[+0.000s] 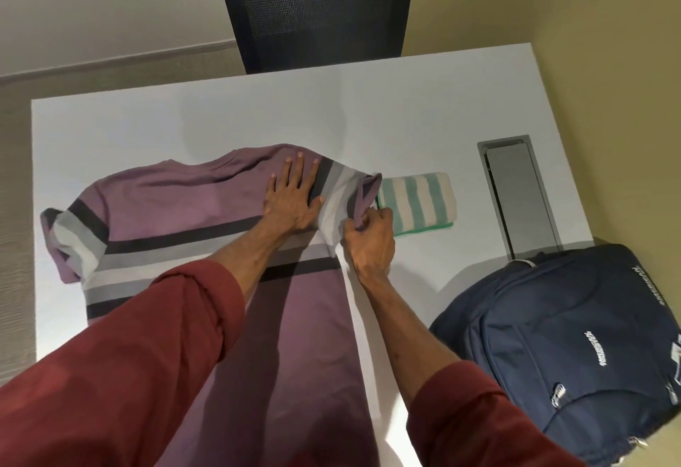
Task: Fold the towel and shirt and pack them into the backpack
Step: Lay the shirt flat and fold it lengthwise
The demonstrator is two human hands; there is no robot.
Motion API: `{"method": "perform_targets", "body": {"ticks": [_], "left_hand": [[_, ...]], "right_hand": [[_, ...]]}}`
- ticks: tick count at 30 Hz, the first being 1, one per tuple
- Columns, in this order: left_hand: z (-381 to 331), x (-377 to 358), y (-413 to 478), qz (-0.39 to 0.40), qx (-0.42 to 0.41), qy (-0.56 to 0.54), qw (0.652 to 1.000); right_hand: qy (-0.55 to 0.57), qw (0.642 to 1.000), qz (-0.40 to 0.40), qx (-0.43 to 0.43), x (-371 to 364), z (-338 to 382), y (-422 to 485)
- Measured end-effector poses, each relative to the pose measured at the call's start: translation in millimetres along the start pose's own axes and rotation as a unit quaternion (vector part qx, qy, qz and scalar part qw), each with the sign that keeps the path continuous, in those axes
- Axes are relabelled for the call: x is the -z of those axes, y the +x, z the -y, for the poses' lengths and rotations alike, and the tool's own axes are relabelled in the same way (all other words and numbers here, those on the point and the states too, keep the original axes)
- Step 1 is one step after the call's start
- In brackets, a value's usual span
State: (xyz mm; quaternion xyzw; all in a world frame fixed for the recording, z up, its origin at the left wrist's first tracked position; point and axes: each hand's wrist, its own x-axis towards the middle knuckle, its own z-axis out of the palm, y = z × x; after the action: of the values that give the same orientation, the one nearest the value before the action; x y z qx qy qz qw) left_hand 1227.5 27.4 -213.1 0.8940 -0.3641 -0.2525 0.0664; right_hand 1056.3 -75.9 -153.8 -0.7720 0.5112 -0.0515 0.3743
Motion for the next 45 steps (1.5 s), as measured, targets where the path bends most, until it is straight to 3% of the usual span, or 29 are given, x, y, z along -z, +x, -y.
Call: {"method": "perform_targets", "body": {"ticks": [7, 14, 16, 18, 21, 24, 30, 37, 45], "left_hand": [[-7.4, 1.6, 1.6, -0.001, 0.008, -0.003, 1.0], [5.7, 3.0, 8.9, 0.001, -0.008, -0.007, 1.0], [10.2, 8.0, 16.0, 0.019, -0.018, -0.012, 1.0], [12.6, 13.8, 23.4, 0.039, -0.035, -0.01, 0.999], [12.3, 24.2, 30.4, 0.044, -0.075, 0.011, 0.996], [10.4, 27.5, 25.0, 0.013, -0.097, 0.021, 0.995], [2.8, -3.9, -37.1, -0.096, -0.076, -0.007, 0.992], [34.0, -24.4, -88.0, -0.066, -0.022, -0.017, 0.997], [79.7, -24.1, -154.2, -0.072, 0.02, -0.015, 0.997]], "right_hand": [[0.137, 0.991, 0.01, -0.004, 8.1, -2.6, -7.3], [-0.042, 0.993, -0.102, -0.05, 11.2, -2.9, -14.6], [-0.068, 0.994, -0.089, 0.007, 10.7, -10.1, -20.5], [-0.087, 0.985, -0.046, 0.141, 9.7, -15.2, -28.6], [-0.129, 0.931, 0.037, 0.34, -5.6, -23.6, -43.8], [-0.181, 0.895, 0.091, 0.397, -25.1, -42.4, -69.4], [-0.282, 0.907, 0.081, 0.303, -31.1, -70.5, -83.2], [-0.321, 0.894, 0.096, 0.298, -38.9, -69.5, -81.9], [-0.296, 0.906, 0.094, 0.286, -39.8, -55.9, -121.3]]}}
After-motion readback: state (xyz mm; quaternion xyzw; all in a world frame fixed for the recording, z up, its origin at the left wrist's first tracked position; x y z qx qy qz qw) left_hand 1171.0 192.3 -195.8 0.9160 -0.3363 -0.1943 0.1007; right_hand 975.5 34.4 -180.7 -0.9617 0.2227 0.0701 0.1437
